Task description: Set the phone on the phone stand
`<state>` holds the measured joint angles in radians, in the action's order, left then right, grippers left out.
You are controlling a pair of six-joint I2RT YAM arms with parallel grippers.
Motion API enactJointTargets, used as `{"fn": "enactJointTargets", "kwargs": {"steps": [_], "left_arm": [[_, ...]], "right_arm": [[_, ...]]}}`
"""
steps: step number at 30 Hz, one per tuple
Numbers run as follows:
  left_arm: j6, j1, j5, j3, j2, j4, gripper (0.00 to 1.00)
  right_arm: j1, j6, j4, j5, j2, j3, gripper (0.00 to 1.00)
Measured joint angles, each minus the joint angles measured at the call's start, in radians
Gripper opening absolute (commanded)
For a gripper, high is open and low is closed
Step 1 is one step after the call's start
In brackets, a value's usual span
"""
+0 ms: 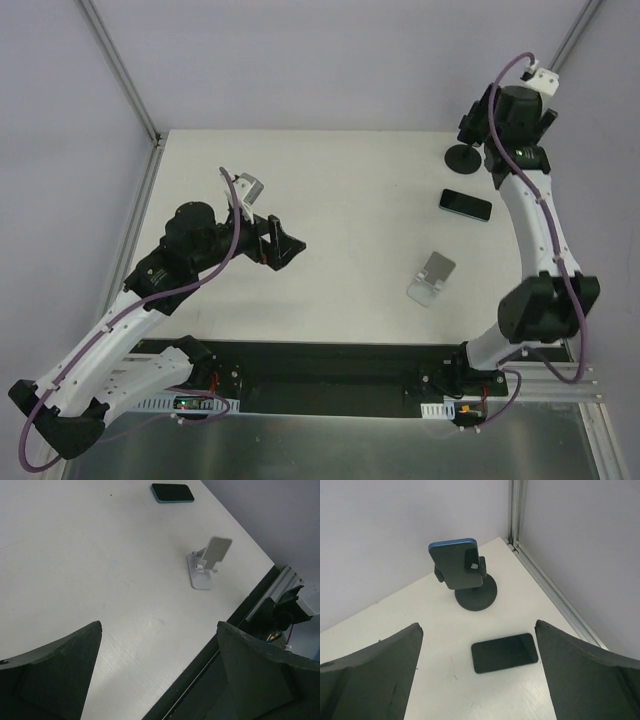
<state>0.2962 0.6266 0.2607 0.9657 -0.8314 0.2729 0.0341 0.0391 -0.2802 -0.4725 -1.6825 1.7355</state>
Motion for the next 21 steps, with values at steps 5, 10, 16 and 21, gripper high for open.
{"fn": "enactJointTargets", "kwargs": {"steps": [5,10,16,21], "left_arm": [[-0.002,0.0,0.03,-0.013,0.029,-0.006,0.97],[-0.011,0.0,0.085,-0.042,0.026,-0.003,0.98],[-0.026,0.0,0.138,-0.049,0.022,0.002,0.97],[-0.029,0.0,0.158,-0.049,-0.003,0.001,0.97]], "right_arm": [[-0.023,-0.119,0.07,0.069,0.301,-0.355,0.96],[-0.158,-0.243,0.103,0.22,0.284,-0.587,0.96],[-0.301,-0.298,0.08,0.359,0.112,-0.64,0.97],[-0.35,-0.306,0.098,0.507,-0.075,-0.541,0.82]]}}
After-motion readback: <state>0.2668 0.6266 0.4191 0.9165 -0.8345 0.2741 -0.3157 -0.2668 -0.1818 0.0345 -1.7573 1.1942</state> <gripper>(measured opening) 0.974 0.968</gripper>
